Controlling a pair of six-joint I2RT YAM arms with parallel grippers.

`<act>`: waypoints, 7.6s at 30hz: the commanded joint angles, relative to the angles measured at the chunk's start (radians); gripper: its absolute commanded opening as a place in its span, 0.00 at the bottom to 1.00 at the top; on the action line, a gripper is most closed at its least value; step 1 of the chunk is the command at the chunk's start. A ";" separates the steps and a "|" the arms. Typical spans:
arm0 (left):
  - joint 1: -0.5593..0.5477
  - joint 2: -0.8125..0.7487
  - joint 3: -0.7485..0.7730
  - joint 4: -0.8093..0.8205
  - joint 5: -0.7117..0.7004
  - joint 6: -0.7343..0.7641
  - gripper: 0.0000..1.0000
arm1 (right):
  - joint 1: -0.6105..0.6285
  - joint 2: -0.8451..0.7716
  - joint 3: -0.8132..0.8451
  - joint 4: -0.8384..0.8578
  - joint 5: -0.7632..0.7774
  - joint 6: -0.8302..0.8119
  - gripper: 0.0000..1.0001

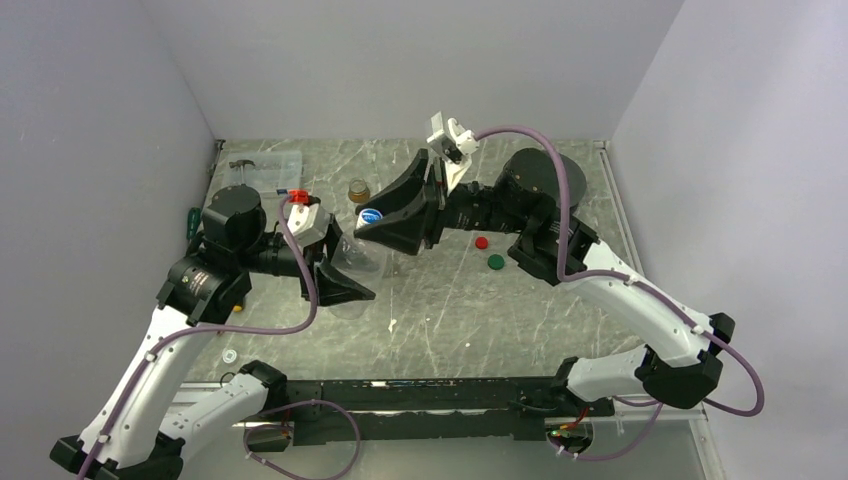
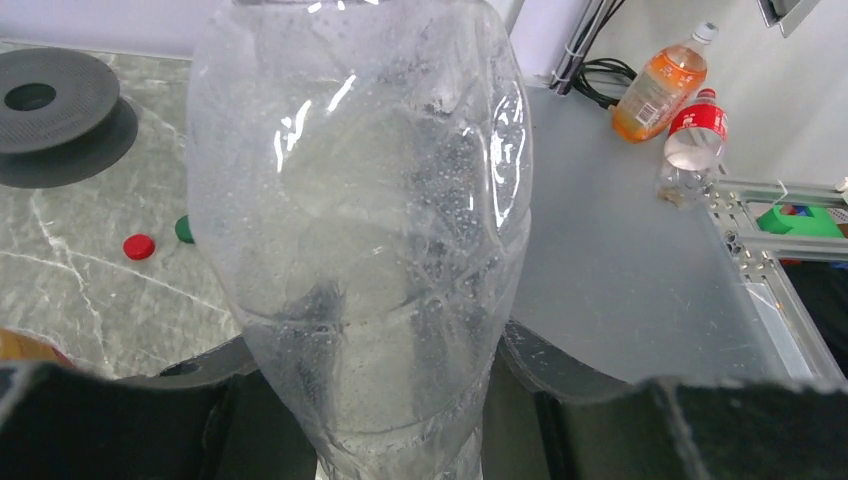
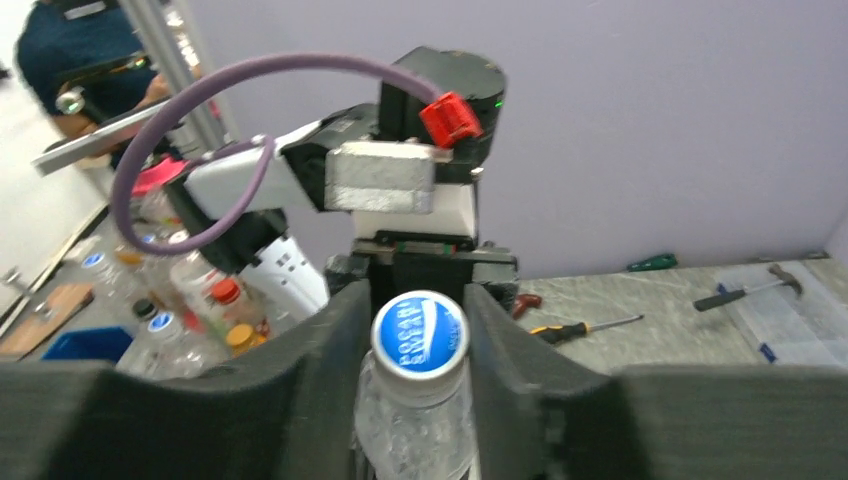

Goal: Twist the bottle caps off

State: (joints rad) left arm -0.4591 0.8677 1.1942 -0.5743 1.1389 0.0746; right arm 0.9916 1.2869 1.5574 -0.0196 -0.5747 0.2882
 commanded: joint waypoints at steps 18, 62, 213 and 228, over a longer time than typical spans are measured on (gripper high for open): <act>0.010 -0.014 -0.023 0.005 -0.441 0.210 0.00 | 0.162 0.192 0.381 -0.476 0.886 0.065 0.85; 0.010 -0.017 0.011 -0.005 -0.095 0.041 0.00 | 0.133 -0.082 0.022 -0.109 0.448 -0.094 0.99; 0.010 0.015 0.025 -0.026 -0.048 0.038 0.00 | 0.019 -0.003 0.163 -0.204 0.417 -0.036 0.92; 0.010 -0.003 -0.056 -0.003 -0.581 0.223 0.00 | 0.081 0.182 0.404 -0.568 0.860 0.115 0.91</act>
State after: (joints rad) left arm -0.4530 0.8787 1.1458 -0.6140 0.6922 0.2535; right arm 1.0615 1.4509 1.9568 -0.5133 0.2031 0.3595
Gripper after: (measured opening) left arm 0.510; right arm 0.930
